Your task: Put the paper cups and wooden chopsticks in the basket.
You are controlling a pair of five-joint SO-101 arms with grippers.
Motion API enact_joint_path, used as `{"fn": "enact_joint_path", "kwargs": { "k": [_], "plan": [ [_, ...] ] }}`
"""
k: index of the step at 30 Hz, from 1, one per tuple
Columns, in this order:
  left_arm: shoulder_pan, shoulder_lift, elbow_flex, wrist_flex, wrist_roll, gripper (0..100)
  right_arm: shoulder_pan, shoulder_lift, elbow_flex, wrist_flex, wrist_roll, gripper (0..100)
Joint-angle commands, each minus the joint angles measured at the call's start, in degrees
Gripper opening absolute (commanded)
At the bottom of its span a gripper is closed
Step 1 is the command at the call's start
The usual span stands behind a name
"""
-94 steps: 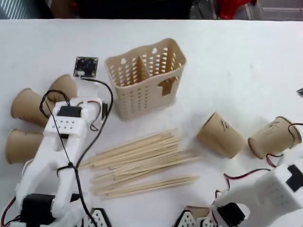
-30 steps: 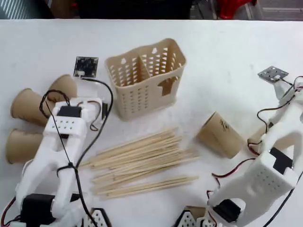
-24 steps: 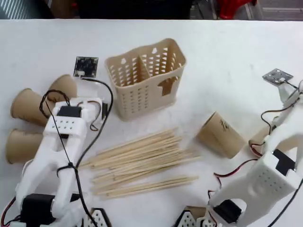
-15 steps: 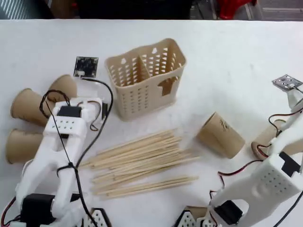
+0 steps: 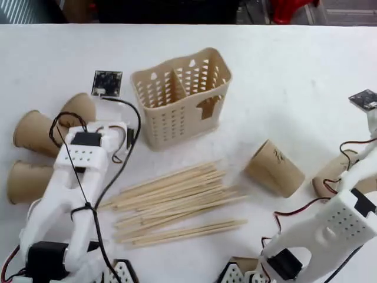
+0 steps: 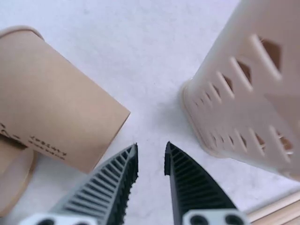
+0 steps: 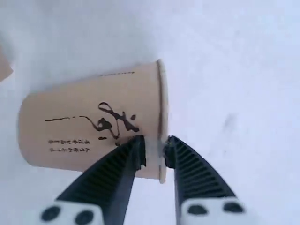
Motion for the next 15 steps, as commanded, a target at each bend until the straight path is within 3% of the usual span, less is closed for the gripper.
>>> {"fn": "enact_joint_path", "kwargs": {
  "k": [1, 7, 15],
  "plan": [
    [-0.22, -1.98, -0.97, -1.14, -0.7, 11, 0.13, -0.57, -2.02, 0.31, 0.26, 1.6],
    [-0.22, -1.98, -0.97, -1.14, -0.7, 11, 0.13, -0.66, -17.32, 8.13, -0.44, 1.7],
    [-0.22, -1.98, -1.05, -1.14, -0.7, 11, 0.57, -2.15, -38.42, 10.24, -11.34, 1.7]
  ]
}}
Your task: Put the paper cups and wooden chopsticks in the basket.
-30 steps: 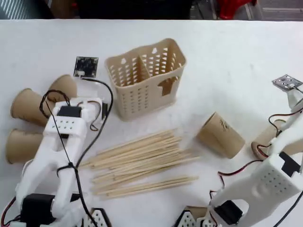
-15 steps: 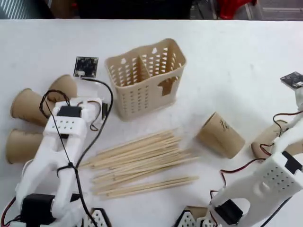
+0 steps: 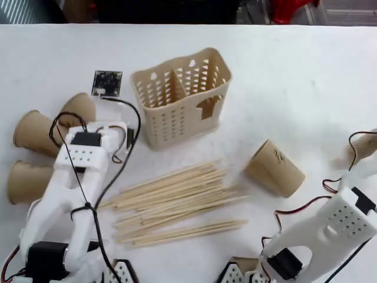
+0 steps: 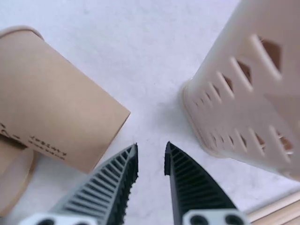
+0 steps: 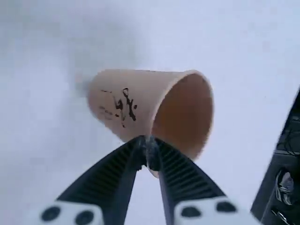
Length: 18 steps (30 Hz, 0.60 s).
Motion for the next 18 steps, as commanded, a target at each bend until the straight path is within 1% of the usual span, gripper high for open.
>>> {"fn": "enact_joint_path", "kwargs": {
  "k": [1, 3, 8, 10, 12, 16, 18],
  "plan": [
    [-0.22, -1.98, -1.05, -1.14, -0.7, 11, 0.57, -4.0, -7.12, 0.13, -3.96, 1.7],
    [-0.22, -1.98, -1.05, -1.14, -0.7, 11, -0.13, -7.6, -7.56, 0.13, -6.68, 1.7],
    [-0.22, -1.98, -1.05, -1.14, -0.7, 11, -4.53, -18.86, -7.21, 0.13, -17.05, 1.7],
    [-0.22, -1.98, -0.88, -1.14, -0.7, 11, -5.49, -22.11, -7.03, 0.13, -18.99, 1.7],
    [-0.22, -1.98, -0.88, -1.14, -0.7, 11, -5.58, -24.48, -4.04, 0.13, -18.02, 2.2],
    [-0.22, -2.07, -0.97, -1.14, -0.7, 11, -3.03, -25.63, 8.26, -0.4, -11.52, 2.2],
    [-0.13, -2.07, -0.97, -1.14, -0.7, 11, -1.27, -23.87, 14.59, -5.05, -10.29, 3.9]
  ]
}}
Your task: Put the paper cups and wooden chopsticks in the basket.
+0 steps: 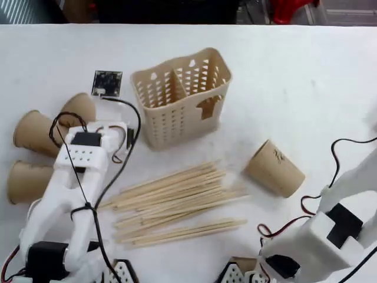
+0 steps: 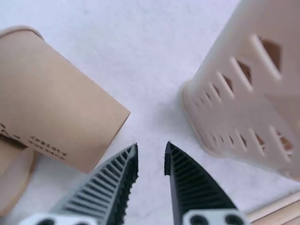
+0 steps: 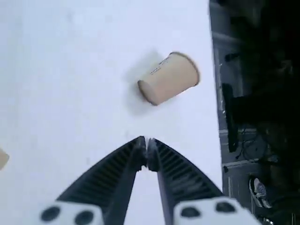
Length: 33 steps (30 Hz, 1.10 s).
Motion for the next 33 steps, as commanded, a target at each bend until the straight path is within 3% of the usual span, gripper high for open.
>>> {"fn": "enact_joint_path", "kwargs": {
  "k": [1, 6, 11, 27, 33],
  "plan": [
    [-0.13, -2.07, -0.97, -1.14, -0.7, 11, 3.56, 1.1, 9.76, -8.22, 1.85, 5.7],
    [-0.13, -1.98, -1.05, -1.14, -0.7, 11, 5.32, 9.8, 18.29, -25.8, -2.2, 13.5],
    [-0.13, -1.89, -0.97, -1.14, -0.7, 11, 5.58, 17.71, 18.29, -38.73, -2.64, 13.8],
    [-0.13, -1.89, -0.97, -1.14, -0.7, 11, 7.78, 35.38, 18.29, -57.27, -2.29, 13.8],
    [-0.13, -1.89, -0.88, -1.14, -0.7, 11, 8.04, 37.05, 18.29, -58.24, -2.2, 13.8]
  ]
}}
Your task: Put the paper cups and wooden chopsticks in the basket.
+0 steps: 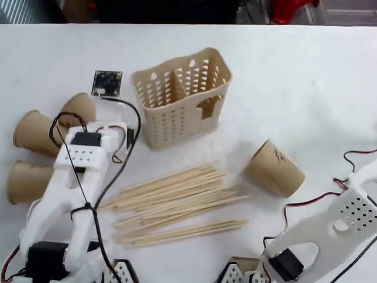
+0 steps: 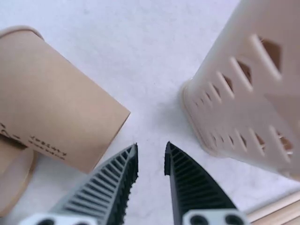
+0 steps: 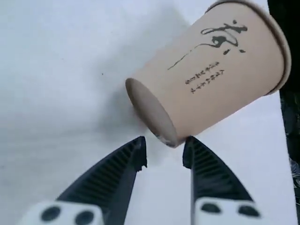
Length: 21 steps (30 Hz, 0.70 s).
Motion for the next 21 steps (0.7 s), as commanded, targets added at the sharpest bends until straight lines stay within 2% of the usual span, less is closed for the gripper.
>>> {"fn": "enact_joint_path", "kwargs": {
  "k": [1, 9, 16, 21],
  "plan": [
    [-0.13, -1.89, -0.88, -1.14, -0.7, 11, 0.31, -1.1, -0.44, -1.01, 0.0, 13.8],
    [-0.13, -1.89, -0.97, -1.14, -0.7, 11, -0.48, -1.36, -0.53, 7.69, 0.18, 13.8],
    [-0.13, -1.89, -1.05, -1.14, -0.7, 11, 0.31, -8.22, -0.44, 7.87, -0.88, 13.8],
    [-0.13, -1.89, -0.53, -2.46, -0.79, 11, -1.1, -15.34, -0.44, 2.59, -7.21, 14.1]
  ]
}}
